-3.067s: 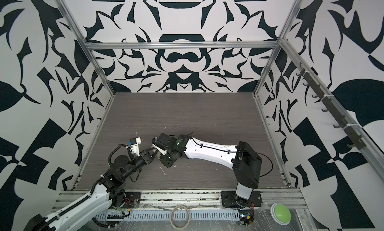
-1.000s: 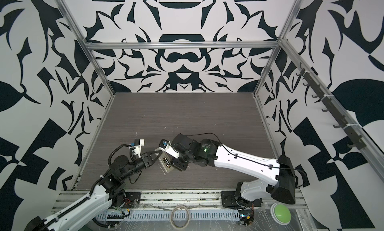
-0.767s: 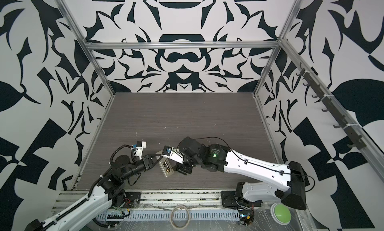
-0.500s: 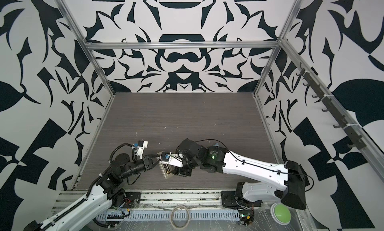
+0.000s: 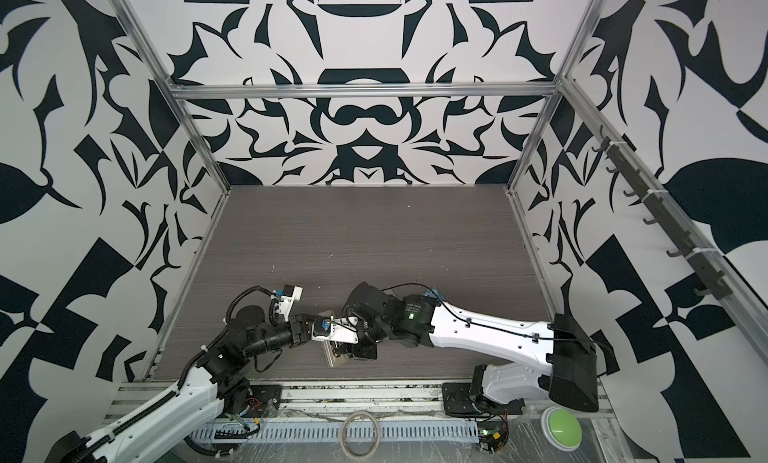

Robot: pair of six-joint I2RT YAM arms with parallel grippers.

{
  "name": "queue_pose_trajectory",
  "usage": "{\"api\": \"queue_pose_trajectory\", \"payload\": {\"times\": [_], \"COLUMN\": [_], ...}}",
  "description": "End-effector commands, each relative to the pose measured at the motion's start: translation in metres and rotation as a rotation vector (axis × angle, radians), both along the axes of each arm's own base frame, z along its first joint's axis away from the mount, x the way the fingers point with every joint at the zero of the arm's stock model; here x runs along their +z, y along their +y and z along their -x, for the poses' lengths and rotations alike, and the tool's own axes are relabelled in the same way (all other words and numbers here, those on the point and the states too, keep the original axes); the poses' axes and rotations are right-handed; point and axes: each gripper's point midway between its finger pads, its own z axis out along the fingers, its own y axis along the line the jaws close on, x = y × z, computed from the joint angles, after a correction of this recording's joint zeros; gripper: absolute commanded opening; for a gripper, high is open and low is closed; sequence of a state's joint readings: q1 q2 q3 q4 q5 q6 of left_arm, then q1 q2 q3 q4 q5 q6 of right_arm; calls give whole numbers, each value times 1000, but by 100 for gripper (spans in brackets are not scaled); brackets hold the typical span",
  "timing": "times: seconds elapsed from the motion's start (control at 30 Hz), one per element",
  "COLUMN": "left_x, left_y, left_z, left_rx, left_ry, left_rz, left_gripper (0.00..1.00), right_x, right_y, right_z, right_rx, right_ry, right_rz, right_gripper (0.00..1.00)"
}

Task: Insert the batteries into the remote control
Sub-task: 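Open the right gripper and reposition it over the remote's compartment, then press the second battery down into the compartment with the right gripper fingertips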

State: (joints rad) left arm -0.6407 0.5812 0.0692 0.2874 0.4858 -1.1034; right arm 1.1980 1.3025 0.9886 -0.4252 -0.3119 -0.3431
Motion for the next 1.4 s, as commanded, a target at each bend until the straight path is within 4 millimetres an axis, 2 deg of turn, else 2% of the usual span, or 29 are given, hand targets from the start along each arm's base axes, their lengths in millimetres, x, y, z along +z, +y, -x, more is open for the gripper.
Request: {"api": "queue_pose_trajectory", "payload": {"times": [0.0,0.33,0.7,0.9,1.37], "left_x": [32,30,31,32,32], "left_y": [-6,-6,-6,-7,-8], "left_z": [-1,-1,-1,-1,-2], "left_rx": [-25,-20,-20,-21,-23], "left_ry": [-64,-56,-55,-54,-54], "left_rz": [68,85,91,93,96], "left_gripper": [0,0,0,0,0], "right_x": [4,-13,-18,-22,-26], "right_y": [3,5,11,11,4], "right_z": [10,9,5,4,10], "right_rx": [27,6,-5,-1,48], "right_ry": [16,21,8,-18,-47], "right_rz": [-22,13,17,20,9], "right_gripper": [35,27,22,16,18]}}
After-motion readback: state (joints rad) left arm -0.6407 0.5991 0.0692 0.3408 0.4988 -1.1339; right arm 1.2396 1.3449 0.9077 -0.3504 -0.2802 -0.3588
